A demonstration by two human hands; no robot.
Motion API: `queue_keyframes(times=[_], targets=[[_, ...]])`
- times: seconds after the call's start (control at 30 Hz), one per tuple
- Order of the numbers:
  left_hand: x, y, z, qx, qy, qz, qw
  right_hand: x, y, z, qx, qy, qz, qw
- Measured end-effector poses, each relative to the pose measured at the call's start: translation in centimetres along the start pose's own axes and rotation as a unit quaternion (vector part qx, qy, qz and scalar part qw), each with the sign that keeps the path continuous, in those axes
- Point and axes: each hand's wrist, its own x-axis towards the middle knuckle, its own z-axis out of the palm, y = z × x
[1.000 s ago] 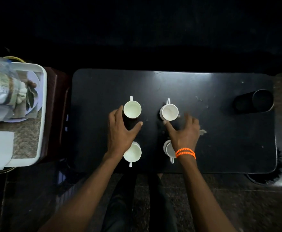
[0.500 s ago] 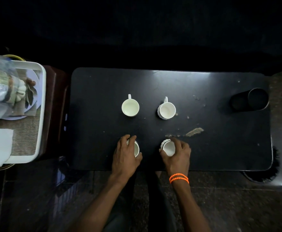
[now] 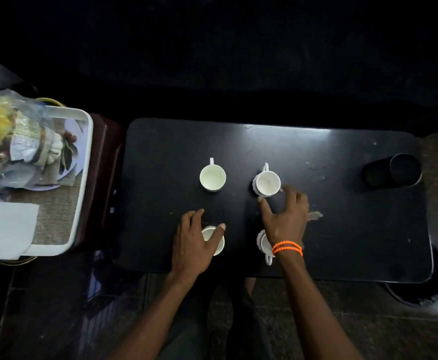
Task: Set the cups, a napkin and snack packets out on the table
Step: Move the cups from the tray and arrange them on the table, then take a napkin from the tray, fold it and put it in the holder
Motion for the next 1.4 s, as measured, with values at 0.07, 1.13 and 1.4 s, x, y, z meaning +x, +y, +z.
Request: queue_keyframes(times=[0.07,1.13,1.4], targets=[[0.5,-0.2,-0.9,-0.025,0.031,-0.004,0.999,1.0,-2.2,0.3,-0.005,0.018,-0.044,0.999],[2.2,-26.3,-25.7,-0.351,0.428,-0.425,0.716,-18.7,-37.4,30.4,-0.174,-0.4,-0.392,0.81],[2.6,-26.1,-26.4,-0.258,0.448,-0.368,0.773,-19.4,-36.4,30.9,-0.131,-0.427,-0.358,0.82]])
